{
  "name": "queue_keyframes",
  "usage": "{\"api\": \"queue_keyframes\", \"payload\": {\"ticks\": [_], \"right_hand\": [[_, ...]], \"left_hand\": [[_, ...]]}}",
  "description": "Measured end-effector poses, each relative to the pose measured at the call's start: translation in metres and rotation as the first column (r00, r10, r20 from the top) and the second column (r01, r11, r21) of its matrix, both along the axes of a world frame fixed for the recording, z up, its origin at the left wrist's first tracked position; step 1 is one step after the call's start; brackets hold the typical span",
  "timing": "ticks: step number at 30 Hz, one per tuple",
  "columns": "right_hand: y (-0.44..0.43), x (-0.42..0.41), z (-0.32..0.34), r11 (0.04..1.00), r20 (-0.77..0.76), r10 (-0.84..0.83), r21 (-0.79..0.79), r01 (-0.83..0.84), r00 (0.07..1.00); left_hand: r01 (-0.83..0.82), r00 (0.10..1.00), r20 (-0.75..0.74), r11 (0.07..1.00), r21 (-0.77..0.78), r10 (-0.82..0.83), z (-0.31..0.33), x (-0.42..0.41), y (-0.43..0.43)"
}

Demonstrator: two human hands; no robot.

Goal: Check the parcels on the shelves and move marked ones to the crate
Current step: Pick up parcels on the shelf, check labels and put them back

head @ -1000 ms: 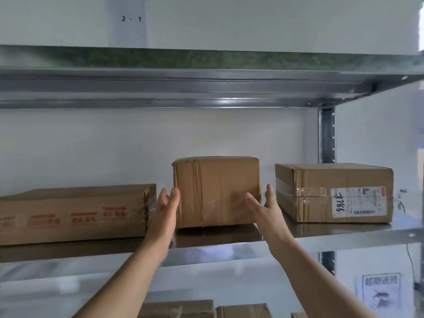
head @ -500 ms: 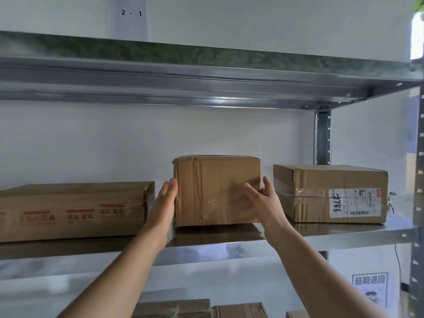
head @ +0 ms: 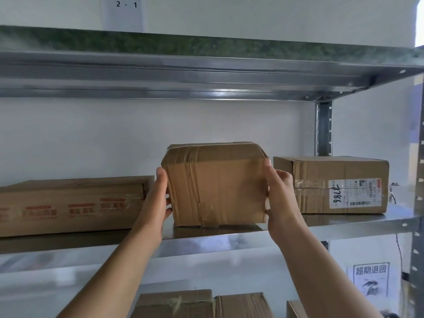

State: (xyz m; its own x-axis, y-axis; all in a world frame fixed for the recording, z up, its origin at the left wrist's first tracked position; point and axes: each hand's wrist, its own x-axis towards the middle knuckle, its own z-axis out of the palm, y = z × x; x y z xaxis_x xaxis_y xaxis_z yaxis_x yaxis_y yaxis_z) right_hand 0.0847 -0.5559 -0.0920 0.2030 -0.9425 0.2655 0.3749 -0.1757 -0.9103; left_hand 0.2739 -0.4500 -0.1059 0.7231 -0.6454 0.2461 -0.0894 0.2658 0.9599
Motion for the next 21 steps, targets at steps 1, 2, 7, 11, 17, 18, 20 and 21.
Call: {"api": "queue_keyframes", "payload": {"ticks": [1,2,7,11,17,18,20,21], "right_hand": [[0.004,-0.003,0.001,1.0,0.0,0.002,0.007,-0.002,1.0],[0.008,-0.006,0.002,1.0,-0.003,0.008,0.01,-0.008,1.0],[0.03,-0.017,0.001,1.0,0.02,-0.008,-0.013,0.009,1.0],[0.039,-0.019,-0.002,0.998,0.079,-0.009,-0.063,0.014,0.997],[0.04,-0.016,-0.017,0.999,0.147,0.028,-0.025,-0.025,0.989],[0.04,-0.016,-0.018,0.999,0.158,0.033,-0.021,-0.03,0.987],[0.04,-0.016,-0.02,0.999,0.179,0.035,-0.02,-0.032,0.983],[0.04,-0.017,-0.021,0.999,0.191,0.038,-0.022,-0.035,0.981]], "left_hand": [[0.005,1.0,0.0,1.0,-0.011,-0.005,-0.003,-0.001,0.003],[0.009,1.0,-0.005,1.0,-0.028,-0.009,-0.005,-0.003,0.006],[0.024,0.997,-0.067,0.995,-0.093,-0.03,-0.008,-0.011,0.019],[0.017,0.996,-0.08,0.993,-0.119,-0.027,-0.006,-0.017,0.025],[0.012,0.997,-0.074,0.979,-0.205,-0.028,-0.012,-0.023,0.029],[0.014,0.997,-0.074,0.977,-0.211,-0.03,-0.013,-0.024,0.029],[0.01,0.996,-0.082,0.974,-0.226,-0.029,-0.014,-0.025,0.029],[0.008,0.996,-0.082,0.972,-0.235,-0.028,-0.013,-0.026,0.03]]}}
